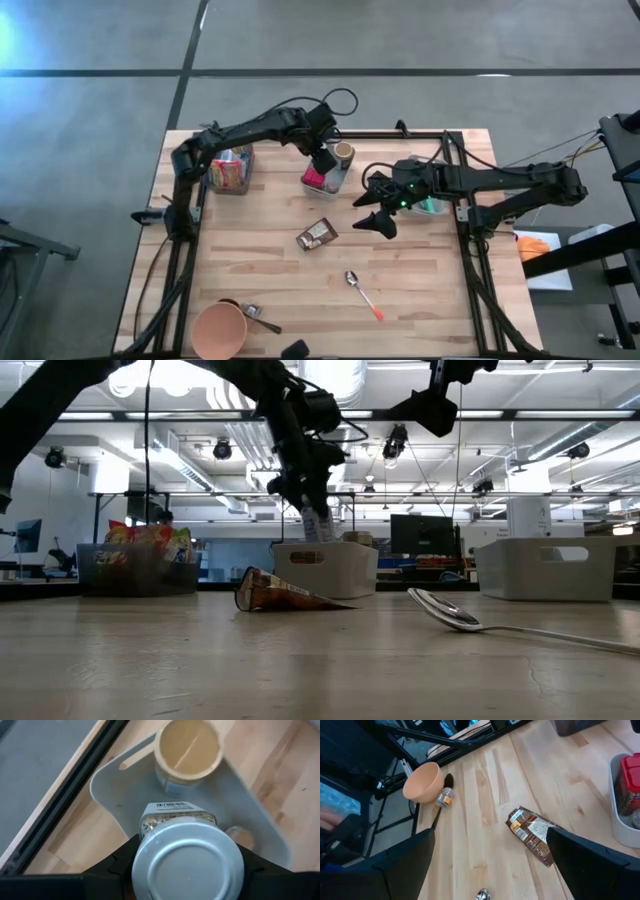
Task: Pick & Place Food Item
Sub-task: Put the white seasoning bottle into the left gray bin
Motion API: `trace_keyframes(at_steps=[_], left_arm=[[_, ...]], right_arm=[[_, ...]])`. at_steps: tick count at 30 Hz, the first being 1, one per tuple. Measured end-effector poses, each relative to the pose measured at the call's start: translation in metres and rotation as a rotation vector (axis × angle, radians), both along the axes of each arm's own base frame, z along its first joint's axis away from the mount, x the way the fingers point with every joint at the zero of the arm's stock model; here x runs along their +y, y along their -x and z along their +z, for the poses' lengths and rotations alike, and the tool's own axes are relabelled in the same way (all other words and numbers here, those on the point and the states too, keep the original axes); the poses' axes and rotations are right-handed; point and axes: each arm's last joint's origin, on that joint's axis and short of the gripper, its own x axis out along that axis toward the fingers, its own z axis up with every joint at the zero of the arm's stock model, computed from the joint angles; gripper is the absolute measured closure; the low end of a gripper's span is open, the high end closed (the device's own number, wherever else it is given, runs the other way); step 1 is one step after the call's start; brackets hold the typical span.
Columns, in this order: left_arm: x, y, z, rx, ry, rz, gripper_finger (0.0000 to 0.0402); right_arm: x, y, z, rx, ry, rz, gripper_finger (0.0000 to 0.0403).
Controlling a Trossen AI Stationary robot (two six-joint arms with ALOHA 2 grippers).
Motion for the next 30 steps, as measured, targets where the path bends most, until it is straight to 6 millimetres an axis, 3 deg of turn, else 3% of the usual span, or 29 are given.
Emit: trace_keyframes(at_steps=[24, 30], left_arm=[[0.012, -0.008, -0.050, 0.126, 0.098, -0.066, 0.0211], [0.012, -0.007, -0.054, 0.136, 0.106, -0.083, 0.0211]], right_arm=[[0.000, 0.001, -0.002, 0.030, -0.006, 0.001, 0.0023], [0.000, 0.002, -0.003, 0.039, -0.014, -0.004, 0.0023]])
